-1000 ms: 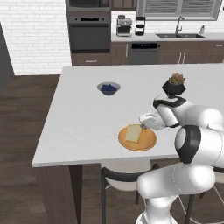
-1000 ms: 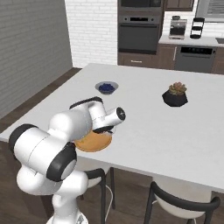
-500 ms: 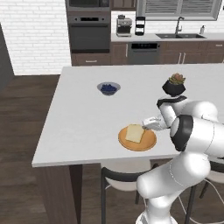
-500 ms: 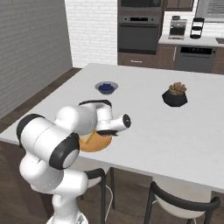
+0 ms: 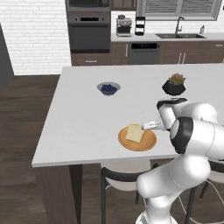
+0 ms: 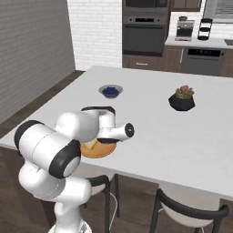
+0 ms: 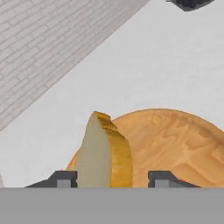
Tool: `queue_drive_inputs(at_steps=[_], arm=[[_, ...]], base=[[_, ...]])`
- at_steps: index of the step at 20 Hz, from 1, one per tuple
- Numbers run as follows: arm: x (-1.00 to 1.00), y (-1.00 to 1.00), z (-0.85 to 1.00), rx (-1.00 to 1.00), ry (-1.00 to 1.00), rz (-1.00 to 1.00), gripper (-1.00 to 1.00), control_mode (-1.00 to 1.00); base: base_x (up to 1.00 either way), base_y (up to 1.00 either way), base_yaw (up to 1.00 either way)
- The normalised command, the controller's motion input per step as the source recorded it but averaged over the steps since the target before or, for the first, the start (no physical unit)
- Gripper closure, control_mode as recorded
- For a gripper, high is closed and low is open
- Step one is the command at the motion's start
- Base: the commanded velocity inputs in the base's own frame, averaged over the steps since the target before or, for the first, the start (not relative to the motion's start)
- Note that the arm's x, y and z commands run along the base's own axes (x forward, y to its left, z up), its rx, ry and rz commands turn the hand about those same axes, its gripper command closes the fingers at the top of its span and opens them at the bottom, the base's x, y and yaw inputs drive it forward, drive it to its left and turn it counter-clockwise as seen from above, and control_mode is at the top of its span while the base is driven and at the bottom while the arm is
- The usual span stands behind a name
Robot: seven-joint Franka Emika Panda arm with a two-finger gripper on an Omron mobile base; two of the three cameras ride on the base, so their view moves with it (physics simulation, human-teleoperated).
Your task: Start the toaster. Once the lever pops up, take the bread to the plate on the dining counter.
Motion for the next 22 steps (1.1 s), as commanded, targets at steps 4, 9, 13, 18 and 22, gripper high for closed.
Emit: queue_drive_inputs(at_steps=[4, 9, 13, 18, 22], arm=[[0.0, -0.16, 0.0, -0.06, -0.02, 0.0, -1.0, -1.0], [0.0, -0.38, 0.18, -0.05, 0.02, 0.0, -1.0, -1.0], [0.0, -0.37, 0.43, -0.05, 0.1, 0.0, -1.0, -1.0], [-0.43, 0.36, 0.58, -0.13, 0.03, -0.01, -1.0, -1.0], [-1.0, 0.53, 0.36, -0.3, -0.13, -0.2, -1.0, -1.0]], base=[[0.0, 0.0, 0.0], [0.0, 0.0, 0.0], [0.0, 0.0, 0.0], [0.0, 0.0, 0.0], [0.0, 0.0, 0.0]])
